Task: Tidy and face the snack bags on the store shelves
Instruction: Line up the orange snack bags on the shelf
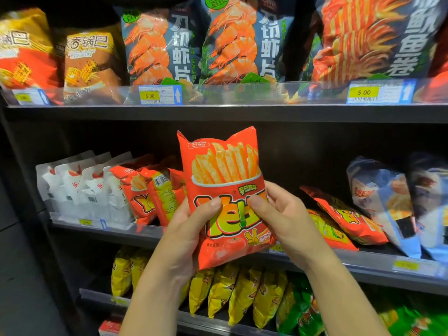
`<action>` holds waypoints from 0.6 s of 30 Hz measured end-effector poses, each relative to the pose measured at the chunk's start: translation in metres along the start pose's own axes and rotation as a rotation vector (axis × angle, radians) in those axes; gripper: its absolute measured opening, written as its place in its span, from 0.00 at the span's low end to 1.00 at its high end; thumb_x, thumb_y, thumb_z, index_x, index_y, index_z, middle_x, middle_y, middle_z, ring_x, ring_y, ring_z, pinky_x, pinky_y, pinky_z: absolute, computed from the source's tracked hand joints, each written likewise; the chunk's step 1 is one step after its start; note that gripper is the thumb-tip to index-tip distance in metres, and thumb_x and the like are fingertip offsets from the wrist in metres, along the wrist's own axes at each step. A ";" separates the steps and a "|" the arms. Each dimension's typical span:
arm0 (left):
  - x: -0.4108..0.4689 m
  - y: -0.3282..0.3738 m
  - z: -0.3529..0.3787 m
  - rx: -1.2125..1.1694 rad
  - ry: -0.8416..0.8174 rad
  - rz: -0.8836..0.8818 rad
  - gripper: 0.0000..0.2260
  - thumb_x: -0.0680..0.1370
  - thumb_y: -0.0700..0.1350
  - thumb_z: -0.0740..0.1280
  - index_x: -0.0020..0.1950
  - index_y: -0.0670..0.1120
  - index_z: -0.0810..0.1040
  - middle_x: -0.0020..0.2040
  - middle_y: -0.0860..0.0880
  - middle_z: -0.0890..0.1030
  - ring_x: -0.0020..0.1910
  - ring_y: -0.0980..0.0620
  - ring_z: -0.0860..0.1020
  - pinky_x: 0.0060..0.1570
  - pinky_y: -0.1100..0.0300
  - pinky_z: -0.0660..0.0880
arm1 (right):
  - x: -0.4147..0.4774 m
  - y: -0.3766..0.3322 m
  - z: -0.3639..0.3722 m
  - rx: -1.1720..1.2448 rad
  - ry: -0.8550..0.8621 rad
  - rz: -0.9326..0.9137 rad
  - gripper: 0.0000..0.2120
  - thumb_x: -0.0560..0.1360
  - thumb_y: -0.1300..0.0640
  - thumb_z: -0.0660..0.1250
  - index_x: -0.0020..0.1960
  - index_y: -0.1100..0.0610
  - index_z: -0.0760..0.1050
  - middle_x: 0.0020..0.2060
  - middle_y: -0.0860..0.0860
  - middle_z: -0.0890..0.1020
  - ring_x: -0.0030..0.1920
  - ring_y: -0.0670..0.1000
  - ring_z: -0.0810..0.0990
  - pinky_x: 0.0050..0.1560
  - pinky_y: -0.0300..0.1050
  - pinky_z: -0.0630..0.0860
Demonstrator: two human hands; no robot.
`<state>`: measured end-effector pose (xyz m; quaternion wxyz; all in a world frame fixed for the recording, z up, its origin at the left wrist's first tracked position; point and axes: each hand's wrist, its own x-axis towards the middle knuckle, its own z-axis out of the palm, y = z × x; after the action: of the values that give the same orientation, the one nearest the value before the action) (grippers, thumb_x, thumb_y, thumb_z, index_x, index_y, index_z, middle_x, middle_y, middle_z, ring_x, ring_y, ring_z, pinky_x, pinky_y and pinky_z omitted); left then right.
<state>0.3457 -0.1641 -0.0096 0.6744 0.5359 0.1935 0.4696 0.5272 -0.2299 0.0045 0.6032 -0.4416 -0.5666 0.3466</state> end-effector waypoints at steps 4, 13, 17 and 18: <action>0.000 0.003 0.000 0.156 0.020 0.071 0.30 0.71 0.52 0.79 0.72 0.54 0.76 0.63 0.48 0.86 0.61 0.44 0.85 0.60 0.41 0.81 | 0.000 0.002 -0.003 -0.068 0.079 -0.035 0.24 0.74 0.49 0.72 0.69 0.49 0.75 0.58 0.48 0.87 0.57 0.52 0.87 0.56 0.53 0.85; 0.007 -0.001 0.004 0.215 0.235 0.170 0.26 0.71 0.52 0.79 0.67 0.57 0.77 0.58 0.53 0.87 0.56 0.49 0.87 0.57 0.41 0.84 | 0.006 0.006 -0.052 -0.388 0.257 -0.096 0.30 0.72 0.37 0.67 0.72 0.46 0.74 0.60 0.41 0.85 0.62 0.40 0.82 0.67 0.48 0.79; 0.009 -0.005 0.004 0.269 0.306 0.200 0.28 0.68 0.56 0.80 0.67 0.59 0.77 0.59 0.55 0.86 0.57 0.50 0.86 0.55 0.42 0.84 | 0.004 0.021 -0.088 -0.747 0.167 -0.011 0.36 0.69 0.31 0.68 0.75 0.41 0.71 0.67 0.35 0.78 0.66 0.33 0.74 0.70 0.43 0.72; 0.010 -0.007 0.005 0.282 0.311 0.203 0.29 0.68 0.56 0.80 0.67 0.59 0.77 0.59 0.55 0.86 0.57 0.50 0.86 0.55 0.42 0.84 | 0.004 0.026 -0.092 -0.842 0.104 0.019 0.39 0.68 0.29 0.69 0.76 0.39 0.68 0.70 0.35 0.75 0.69 0.33 0.72 0.71 0.42 0.70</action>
<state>0.3570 -0.1585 -0.0122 0.5043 0.5625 0.3042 0.5803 0.6213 -0.2299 -0.0149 0.3948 -0.6715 -0.6234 0.0674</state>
